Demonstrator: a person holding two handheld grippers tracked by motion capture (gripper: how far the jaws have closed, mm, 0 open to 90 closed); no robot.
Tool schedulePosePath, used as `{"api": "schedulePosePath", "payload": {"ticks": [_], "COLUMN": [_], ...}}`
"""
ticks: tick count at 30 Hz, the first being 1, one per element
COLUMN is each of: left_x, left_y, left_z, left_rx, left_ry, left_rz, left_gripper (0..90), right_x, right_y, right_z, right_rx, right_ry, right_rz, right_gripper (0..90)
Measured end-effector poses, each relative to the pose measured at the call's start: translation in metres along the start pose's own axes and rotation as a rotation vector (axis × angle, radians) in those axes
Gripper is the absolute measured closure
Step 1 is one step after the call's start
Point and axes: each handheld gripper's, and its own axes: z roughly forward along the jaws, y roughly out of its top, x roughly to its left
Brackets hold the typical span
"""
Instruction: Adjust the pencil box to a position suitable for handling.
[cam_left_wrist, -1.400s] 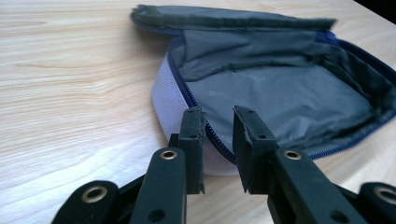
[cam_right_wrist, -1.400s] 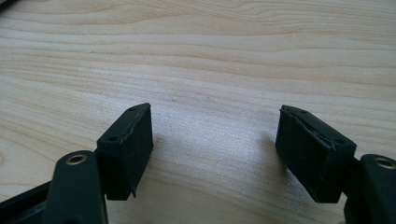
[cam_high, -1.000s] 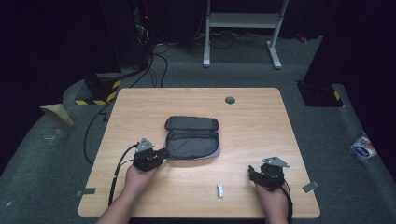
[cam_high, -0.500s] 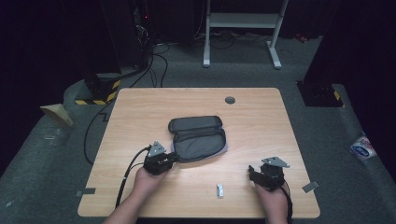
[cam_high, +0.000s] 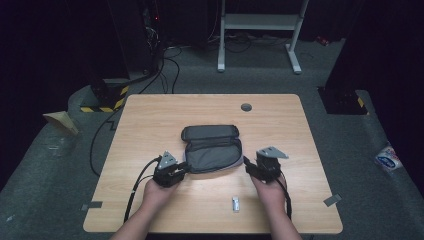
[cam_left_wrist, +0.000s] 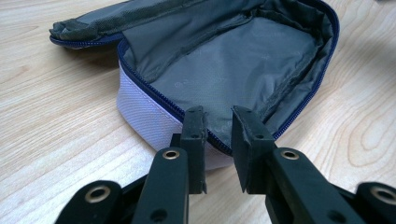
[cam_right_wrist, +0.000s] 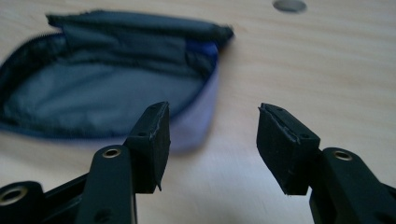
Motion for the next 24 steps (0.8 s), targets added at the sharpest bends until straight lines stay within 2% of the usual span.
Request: {"api": "schedulePosePath", "payload": {"ticks": [3,6,7,8,11,13,20,24], "left_x": [0.001,0.001,0.001,0.002,0.001,0.001,-0.004,-0.008], "left_y": [0.000,-0.001,-0.001,-0.001,-0.001,-0.001,0.001,0.003], "left_z": [0.001,0.001,0.001,0.002,0.003,0.004,0.006,0.010], "left_rx": [-0.003,-0.008,-0.008,-0.011,-0.016,-0.017,-0.013,-0.014], "left_ry": [0.002,-0.002,-0.002,-0.003,-0.009,-0.012,-0.030,-0.039], "left_rz": [0.000,-0.004,-0.004,-0.013,-0.014,-0.010,-0.011,-0.002], "left_gripper": [74.8,74.7,74.7,74.7,74.5,74.5,74.1,74.0], "right_x": [0.008,0.013,0.013,0.015,0.014,0.013,0.012,0.009], "right_y": [0.019,0.023,0.023,0.019,0.014,0.012,0.000,-0.004], "right_z": [0.024,0.044,0.044,0.052,0.053,0.051,0.039,0.033], "right_rx": [0.015,0.050,0.050,0.084,0.102,0.104,0.093,0.089], "right_ry": [-0.016,-0.054,-0.054,-0.070,-0.056,-0.054,-0.067,-0.078], "right_rz": [-0.004,-0.024,-0.024,-0.025,-0.029,-0.030,-0.069,-0.073], "right_gripper": [45.3,52.8,52.8,61.7,75.6,79.4,80.1,80.0]}}
